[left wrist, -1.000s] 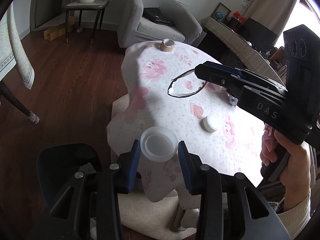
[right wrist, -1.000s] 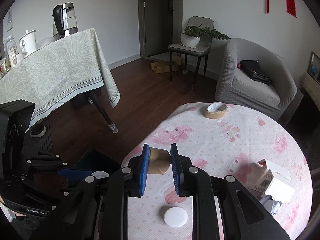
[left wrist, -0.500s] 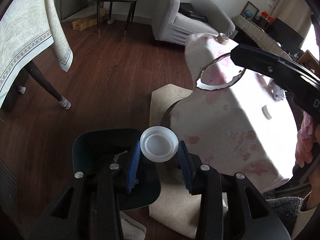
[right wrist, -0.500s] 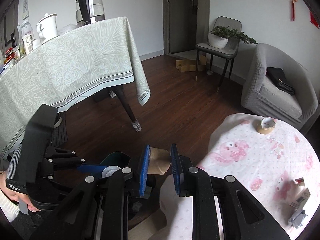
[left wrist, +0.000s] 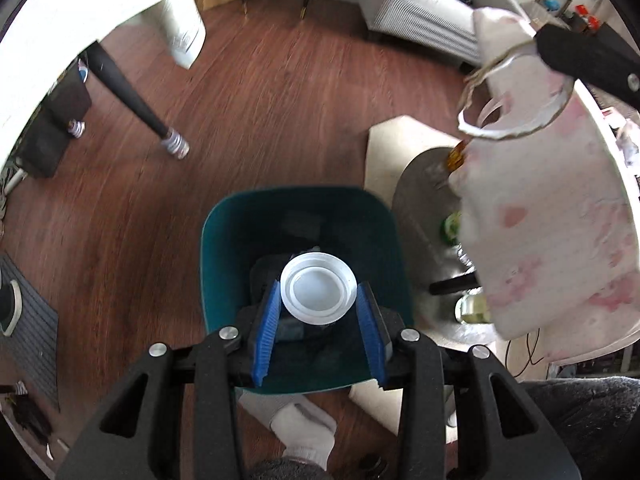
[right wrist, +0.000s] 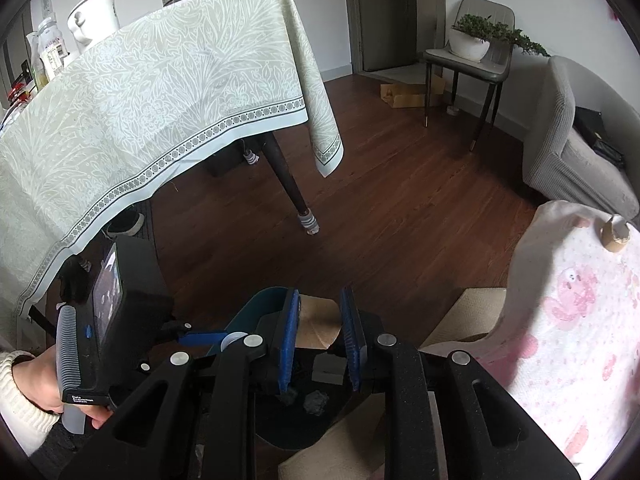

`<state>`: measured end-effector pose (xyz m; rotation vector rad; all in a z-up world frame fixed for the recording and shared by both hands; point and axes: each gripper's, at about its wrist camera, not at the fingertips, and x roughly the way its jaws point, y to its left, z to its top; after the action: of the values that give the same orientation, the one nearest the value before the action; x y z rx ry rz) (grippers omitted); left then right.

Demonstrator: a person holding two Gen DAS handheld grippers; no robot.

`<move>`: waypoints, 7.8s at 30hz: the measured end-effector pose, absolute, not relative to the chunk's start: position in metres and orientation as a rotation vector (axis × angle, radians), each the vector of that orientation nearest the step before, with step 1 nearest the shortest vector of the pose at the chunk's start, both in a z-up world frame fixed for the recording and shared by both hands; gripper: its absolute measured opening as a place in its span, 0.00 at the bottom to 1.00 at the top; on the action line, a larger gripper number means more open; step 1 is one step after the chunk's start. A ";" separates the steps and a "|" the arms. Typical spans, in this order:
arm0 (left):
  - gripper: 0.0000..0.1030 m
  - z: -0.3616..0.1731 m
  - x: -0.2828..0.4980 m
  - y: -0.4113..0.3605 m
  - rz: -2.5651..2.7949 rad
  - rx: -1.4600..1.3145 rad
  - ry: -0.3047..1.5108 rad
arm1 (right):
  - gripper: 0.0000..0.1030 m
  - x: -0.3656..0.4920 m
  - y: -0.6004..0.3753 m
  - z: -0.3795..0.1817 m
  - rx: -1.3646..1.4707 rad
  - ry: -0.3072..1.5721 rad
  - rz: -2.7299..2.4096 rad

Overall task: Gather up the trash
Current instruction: 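Open the left tool to drop the white container into the bin, then open the right tool to drop the brown cardboard into the bin, then raise both tools back over the table, then grasp the small white cap with the left tool while the right tool grasps the white box, then carry the cap and white box in both tools over the teal bin, then open the left tool to drop the white cap into the bin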

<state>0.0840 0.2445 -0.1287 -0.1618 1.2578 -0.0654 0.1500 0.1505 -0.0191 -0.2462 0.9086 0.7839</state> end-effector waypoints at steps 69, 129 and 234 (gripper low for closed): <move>0.49 0.028 0.059 0.253 -0.076 -0.237 0.806 | 0.55 0.117 0.175 -0.149 -0.320 1.181 0.841; 0.77 -0.014 0.105 -0.009 -0.456 0.039 0.792 | 0.88 0.141 -0.186 0.038 0.013 0.722 0.132; 0.31 -0.146 0.080 0.230 -0.044 -0.086 1.156 | 0.76 0.172 0.113 0.005 -0.013 0.920 0.736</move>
<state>0.0798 0.2301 -0.1455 -0.0863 1.1555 -0.0439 0.1717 0.1126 0.0048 -0.0132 0.9196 0.7364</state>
